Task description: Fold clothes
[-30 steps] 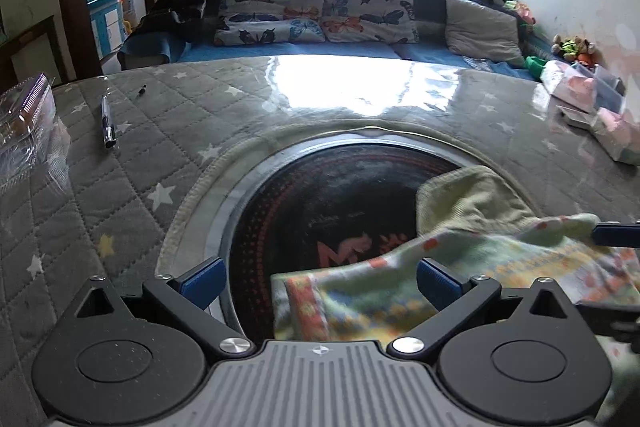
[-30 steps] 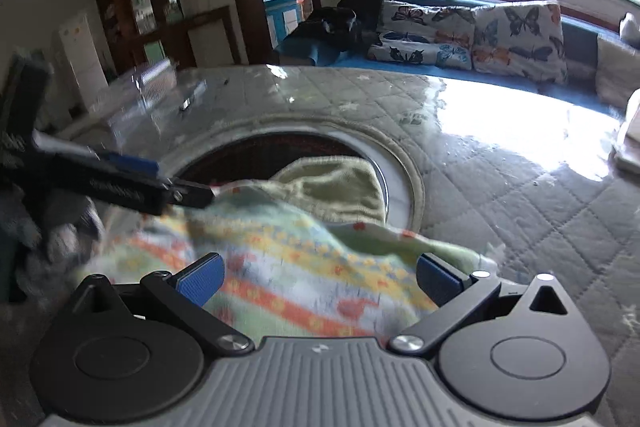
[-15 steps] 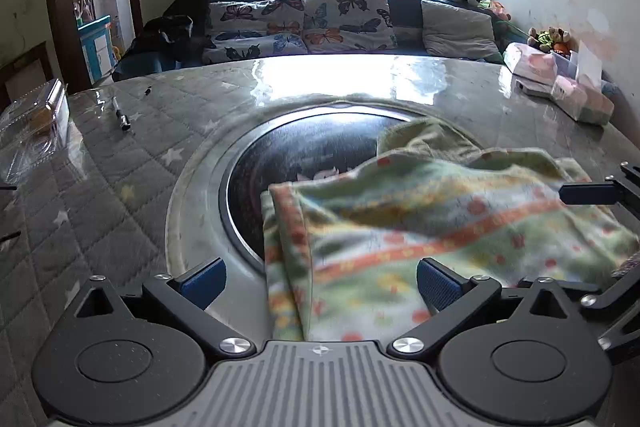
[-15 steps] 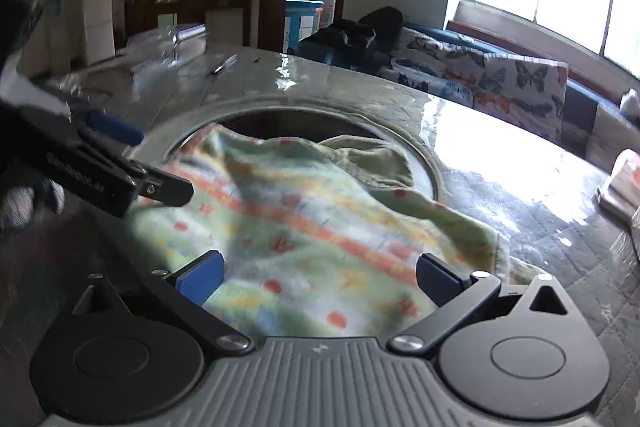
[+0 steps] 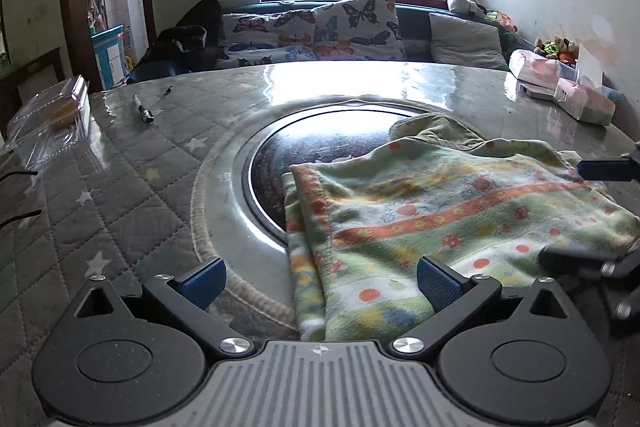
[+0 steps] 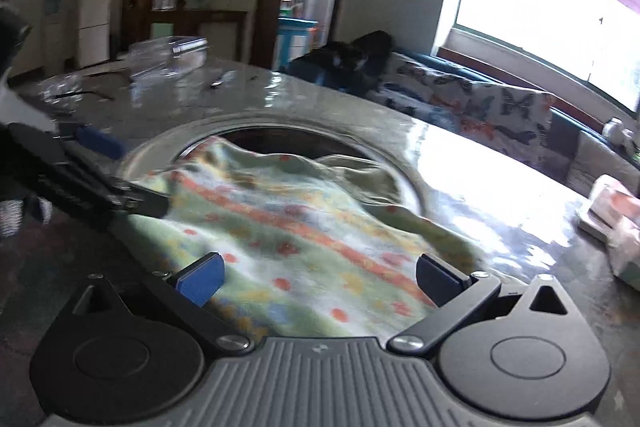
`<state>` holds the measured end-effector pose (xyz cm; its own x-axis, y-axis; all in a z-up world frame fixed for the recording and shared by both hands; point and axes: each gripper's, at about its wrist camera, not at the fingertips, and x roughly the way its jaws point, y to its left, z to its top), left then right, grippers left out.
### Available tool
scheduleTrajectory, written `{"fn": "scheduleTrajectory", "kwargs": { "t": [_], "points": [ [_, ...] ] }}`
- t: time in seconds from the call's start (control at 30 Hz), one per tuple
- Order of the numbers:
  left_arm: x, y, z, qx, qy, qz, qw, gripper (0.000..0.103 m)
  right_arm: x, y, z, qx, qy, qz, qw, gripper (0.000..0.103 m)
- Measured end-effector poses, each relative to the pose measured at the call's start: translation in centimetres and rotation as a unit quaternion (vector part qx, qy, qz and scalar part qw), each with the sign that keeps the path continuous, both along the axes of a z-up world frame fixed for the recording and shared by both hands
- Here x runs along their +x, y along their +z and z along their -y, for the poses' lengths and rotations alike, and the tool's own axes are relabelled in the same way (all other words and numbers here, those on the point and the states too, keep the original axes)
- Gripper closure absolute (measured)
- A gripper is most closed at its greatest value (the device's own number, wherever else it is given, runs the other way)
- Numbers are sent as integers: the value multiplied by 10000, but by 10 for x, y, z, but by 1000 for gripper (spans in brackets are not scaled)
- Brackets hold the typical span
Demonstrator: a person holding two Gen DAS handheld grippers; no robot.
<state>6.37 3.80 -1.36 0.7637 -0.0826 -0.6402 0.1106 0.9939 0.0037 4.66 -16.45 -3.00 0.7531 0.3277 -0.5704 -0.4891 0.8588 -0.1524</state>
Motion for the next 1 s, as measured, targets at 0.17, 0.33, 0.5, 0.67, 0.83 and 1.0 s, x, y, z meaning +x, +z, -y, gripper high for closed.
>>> {"fn": "scheduleTrajectory", "kwargs": {
  "t": [0.17,0.33,0.5,0.67,0.83,1.0],
  "points": [
    [-3,-2,-7,-41,97,-34,9999,0,-1,0,17,178,-223,-105,9995,0],
    [-3,-4,-11,-86,140,-60,9998,0,-1,-2,35,112,-630,-43,9979,0],
    [-5,-5,-12,-80,154,-54,9998,0,-6,-6,52,42,-806,-93,9967,0],
    [-5,-5,-13,-70,145,-52,9999,0,-12,-4,70,8,-1101,-39,9939,0],
    [-6,-5,-14,-61,152,-55,9999,0,-17,-8,90,-91,-1408,8,9900,0],
    [-7,-4,-14,-50,151,-59,9999,0,-20,-7,105,-31,-1555,-48,9878,0]
  ]
}}
